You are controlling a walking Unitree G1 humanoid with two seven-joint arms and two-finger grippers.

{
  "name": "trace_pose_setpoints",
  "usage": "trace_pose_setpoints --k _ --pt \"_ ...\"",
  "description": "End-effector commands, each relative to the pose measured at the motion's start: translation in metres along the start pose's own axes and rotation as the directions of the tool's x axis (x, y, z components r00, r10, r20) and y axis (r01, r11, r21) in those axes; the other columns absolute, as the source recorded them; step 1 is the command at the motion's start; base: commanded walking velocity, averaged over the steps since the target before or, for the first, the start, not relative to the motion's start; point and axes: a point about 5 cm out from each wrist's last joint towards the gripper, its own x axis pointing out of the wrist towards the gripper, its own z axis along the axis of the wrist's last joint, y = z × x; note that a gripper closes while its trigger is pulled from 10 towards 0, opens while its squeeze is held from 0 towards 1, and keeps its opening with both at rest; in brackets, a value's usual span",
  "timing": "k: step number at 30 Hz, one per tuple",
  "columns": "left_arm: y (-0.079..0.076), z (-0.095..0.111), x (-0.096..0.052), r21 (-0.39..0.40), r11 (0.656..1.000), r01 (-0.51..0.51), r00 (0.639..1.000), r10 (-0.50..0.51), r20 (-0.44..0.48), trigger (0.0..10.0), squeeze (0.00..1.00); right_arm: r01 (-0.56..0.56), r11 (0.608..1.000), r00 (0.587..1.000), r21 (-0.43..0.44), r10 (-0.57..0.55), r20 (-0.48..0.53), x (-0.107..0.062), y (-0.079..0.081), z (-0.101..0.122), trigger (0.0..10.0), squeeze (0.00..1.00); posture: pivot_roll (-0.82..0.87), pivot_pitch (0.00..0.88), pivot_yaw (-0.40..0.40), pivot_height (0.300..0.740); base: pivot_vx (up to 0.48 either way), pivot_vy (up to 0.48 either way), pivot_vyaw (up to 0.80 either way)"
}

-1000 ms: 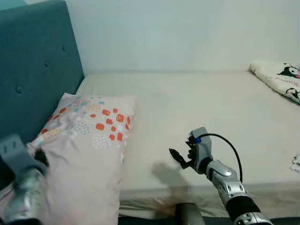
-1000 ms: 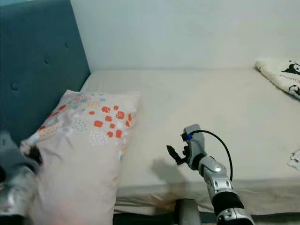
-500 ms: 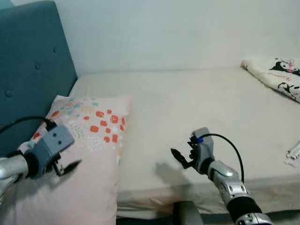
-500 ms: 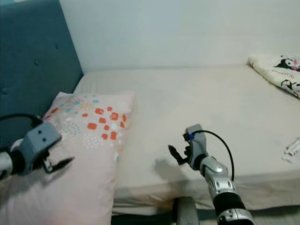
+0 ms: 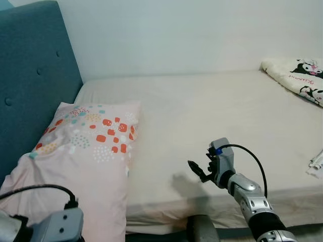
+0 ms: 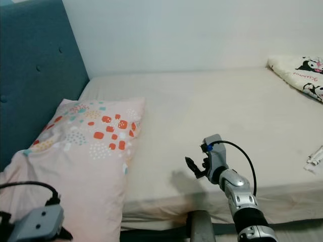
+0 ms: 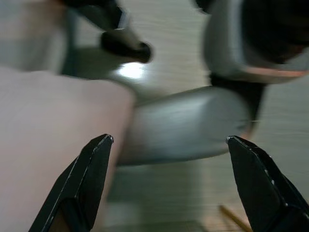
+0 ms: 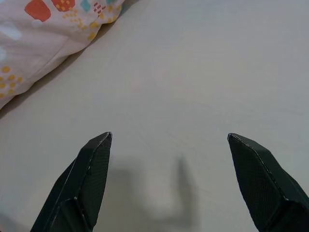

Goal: Clean up the room

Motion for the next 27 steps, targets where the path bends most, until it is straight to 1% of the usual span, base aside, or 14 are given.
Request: trace_pose_setpoints --k 1,3,4,8,10,14,17,19,21,22,23,24,25,27 --pt "-0.013 -0.013 0.013 -0.044 0.996 0.076 0.996 -0.078 -0.044 10.0 0.0 -0.007 1.0 1.0 -0.008 0.007 -0.013 0.002 0.0 0.002 10.0 0.0 0.06 0.002 -0.035 0.54 0.0 0.0 0.0" --pt "-0.015 -0.03 0.031 -0.078 0.996 0.053 0.995 -0.06 -0.086 10.0 0.0 -0.004 1.0 1.0 -0.011 0.004 -0.011 0.003 -0.001 0.004 10.0 0.0 0.05 0.0 -0.036 0.54 0.0 0.0 0.0" --pt "-0.015 -0.03 0.031 -0.078 0.996 0.053 0.995 -0.06 -0.086 10.0 0.0 -0.004 1.0 1.0 -0.011 0.004 -0.011 0.003 -0.001 0.004 10.0 0.0 0.05 0.0 -0.036 0.54 0.0 0.0 0.0" --pt "0.001 -0.043 0.05 -0.082 0.994 -0.074 0.992 0.065 -0.104 10.0 0.0 -0.007 1.0 1.0 -0.014 0.007 -0.011 0.004 0.001 0.004 10.0 0.0 0.05 0.0 -0.037 0.54 0.0 0.0 0.0" --pt "0.019 -0.056 0.065 -0.068 0.977 -0.204 0.97 0.192 -0.152 10.0 0.0 -0.02 1.0 1.0 -0.018 0.02 -0.013 0.005 0.004 0.003 10.0 0.0 0.04 0.0 -0.042 0.54 0.0 0.0 0.0" --pt "0.03 -0.062 0.07 -0.036 0.96 -0.278 0.944 0.266 -0.197 10.0 0.0 -0.026 0.999 1.0 -0.02 0.025 -0.013 0.005 0.006 0.003 10.0 0.0 0.04 0.0 -0.042 0.54 0.0 0.0 0.0" --pt "0.068 -0.063 0.066 0.13 0.854 -0.503 0.811 0.519 -0.269 10.0 0.0 -0.032 0.999 0.999 -0.016 0.032 -0.008 0.005 0.007 0.004 10.0 0.0 0.04 0.002 -0.036 0.54 0.0 0.0 0.0" --pt "0.083 -0.06 0.061 0.218 0.791 -0.572 0.743 0.612 -0.271 10.0 0.0 -0.035 0.999 0.999 -0.013 0.035 -0.004 0.005 0.008 0.005 10.0 0.0 0.04 0.002 -0.036 0.54 0.0 0.0 0.0" --pt "0.089 -0.057 0.059 0.258 0.761 -0.595 0.716 0.648 -0.261 10.0 0.0 -0.04 0.999 0.999 -0.011 0.04 -0.003 0.005 0.008 0.005 10.0 0.0 0.04 0.002 -0.036 0.54 0.0 0.0 0.0" --pt "0.095 -0.053 0.056 0.293 0.725 -0.623 0.686 0.686 -0.241 10.0 0.0 -0.046 0.999 0.999 -0.01 0.046 -0.003 0.005 0.01 0.004 10.0 0.0 0.03 0.008 -0.032 0.54 0.0 0.0 0.0" --pt "0.095 -0.053 0.056 0.293 0.725 -0.623 0.686 0.686 -0.241 10.0 0.0 -0.046 0.999 0.999 -0.01 0.046 -0.003 0.005 0.01 0.004 10.0 0.0 0.03 0.008 -0.032 0.54 0.0 0.0 0.0" --pt "0.106 -0.046 0.052 0.32 0.664 -0.676 0.638 0.744 -0.196 10.0 0.0 -0.051 0.999 0.999 -0.01 0.051 -0.004 0.005 0.011 0.003 10.0 0.0 0.03 0.008 -0.032 0.54 0.0 0.0 0.0" --pt "0.106 -0.046 0.052 0.32 0.664 -0.676 0.638 0.744 -0.196 10.0 0.0 -0.051 0.999 0.999 -0.01 0.051 -0.004 0.005 0.011 0.003 10.0 0.0 0.03 0.008 -0.032 0.54 0.0 0.0 0.0" --pt "0.126 -0.029 0.043 0.347 0.52 -0.78 0.52 0.848 -0.104 10.0 0.0 -0.057 0.998 0.998 -0.009 0.057 -0.005 0.004 0.012 0.002 10.0 0.0 0.03 0.01 -0.031 0.54 0.0 0.0 0.0"
